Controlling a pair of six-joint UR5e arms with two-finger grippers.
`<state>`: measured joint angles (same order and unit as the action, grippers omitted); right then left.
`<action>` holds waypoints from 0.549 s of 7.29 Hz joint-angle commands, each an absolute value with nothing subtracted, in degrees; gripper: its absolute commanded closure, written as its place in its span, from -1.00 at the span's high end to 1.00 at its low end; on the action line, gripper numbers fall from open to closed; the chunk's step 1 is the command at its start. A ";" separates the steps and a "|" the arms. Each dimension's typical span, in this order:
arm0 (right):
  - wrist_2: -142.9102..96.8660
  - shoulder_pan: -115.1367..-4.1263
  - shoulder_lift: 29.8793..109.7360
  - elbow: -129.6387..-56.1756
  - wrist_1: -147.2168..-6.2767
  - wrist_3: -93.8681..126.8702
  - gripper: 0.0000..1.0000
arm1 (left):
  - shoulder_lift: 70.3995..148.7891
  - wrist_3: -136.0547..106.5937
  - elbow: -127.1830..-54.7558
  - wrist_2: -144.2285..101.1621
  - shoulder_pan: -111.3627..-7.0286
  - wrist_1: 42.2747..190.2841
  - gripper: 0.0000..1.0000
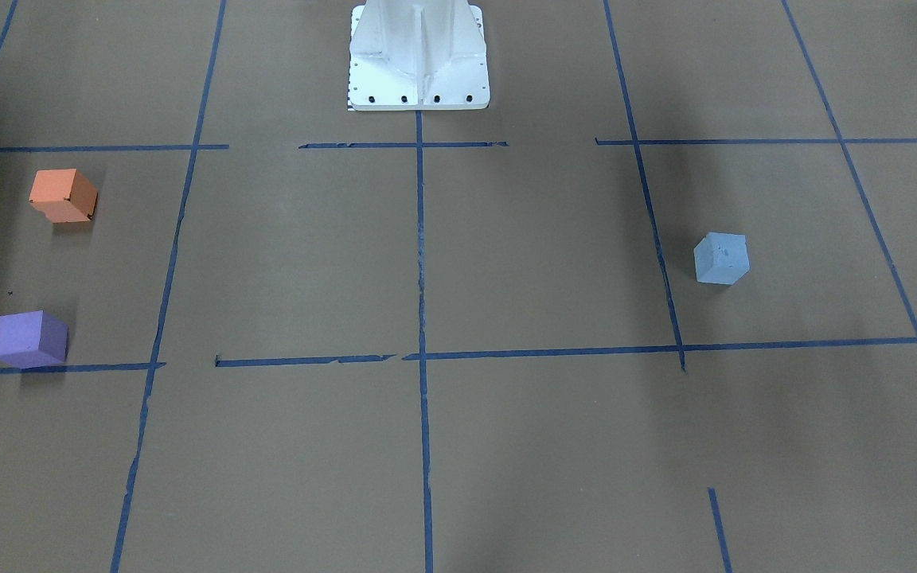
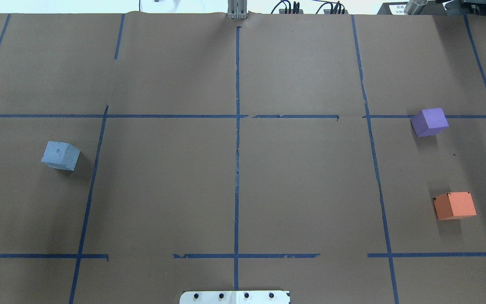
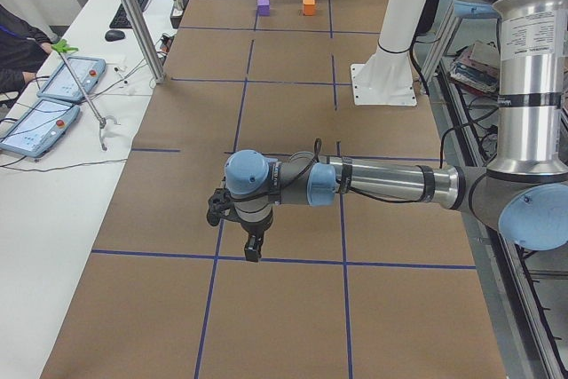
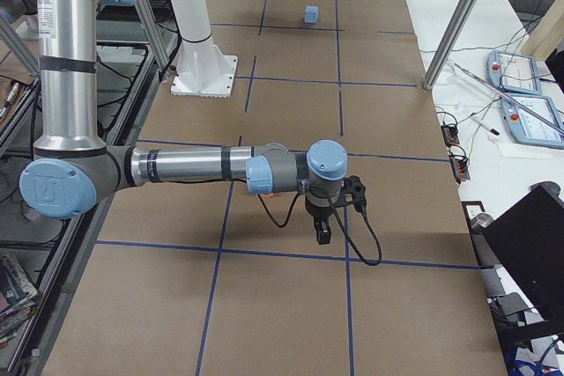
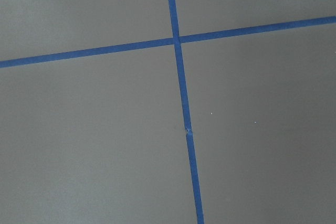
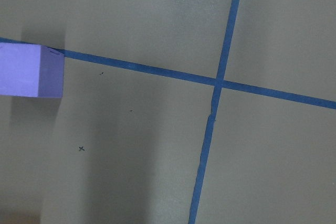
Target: Place blue block between orange and purple blocks
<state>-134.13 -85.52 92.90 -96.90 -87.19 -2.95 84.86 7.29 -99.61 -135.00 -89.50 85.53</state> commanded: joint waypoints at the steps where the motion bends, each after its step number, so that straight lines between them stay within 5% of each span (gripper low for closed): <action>1: -134.21 -85.52 92.90 -96.86 -87.19 -2.99 1.00 | 84.21 7.56 -98.88 -135.00 -89.30 85.95 1.00; 4: -134.12 -85.52 92.90 -97.20 -87.10 -2.99 1.00 | 85.94 7.12 -98.80 -135.08 -89.03 87.18 1.00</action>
<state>-134.15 -85.52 92.90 -97.00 -87.17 -2.99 84.83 7.33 -99.22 -134.91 -89.20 86.77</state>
